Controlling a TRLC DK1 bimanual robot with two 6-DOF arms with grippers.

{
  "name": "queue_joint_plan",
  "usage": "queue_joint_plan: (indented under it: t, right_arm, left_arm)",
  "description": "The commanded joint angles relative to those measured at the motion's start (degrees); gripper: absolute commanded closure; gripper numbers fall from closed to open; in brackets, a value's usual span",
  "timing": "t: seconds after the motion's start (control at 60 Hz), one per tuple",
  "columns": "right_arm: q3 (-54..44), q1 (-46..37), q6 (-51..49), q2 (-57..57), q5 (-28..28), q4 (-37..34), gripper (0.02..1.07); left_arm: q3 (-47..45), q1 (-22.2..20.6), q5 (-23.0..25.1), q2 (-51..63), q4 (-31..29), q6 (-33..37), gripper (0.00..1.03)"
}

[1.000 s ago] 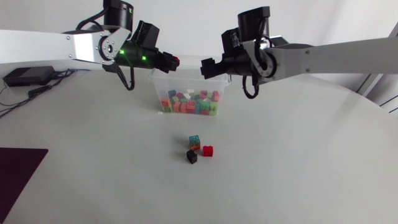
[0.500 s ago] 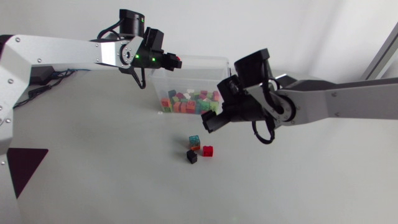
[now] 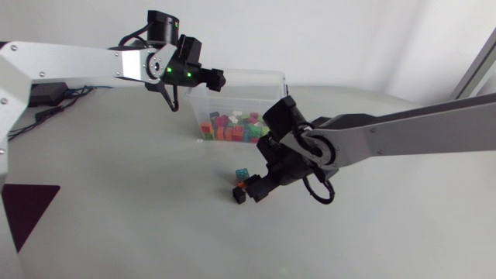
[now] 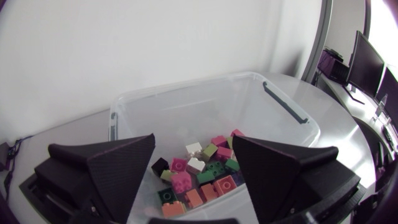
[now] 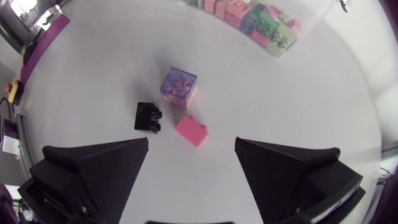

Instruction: Place the duplo bricks in the container

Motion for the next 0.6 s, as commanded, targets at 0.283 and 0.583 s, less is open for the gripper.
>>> queue_joint_plan:
  t: [0.283,0.583]
  right_arm:
    - [7.66,0.2,8.87,9.06,2.11,-5.56,0.11]
    - [15.13,0.38,13.27,15.83,4.22,-11.09,0.27]
  left_arm:
    - [-21.63,0.57,-0.21,-20.51,0.65,2.32,0.09]
    - [-38.51,0.13,-0.21,-30.88,3.63,7.24,0.08]
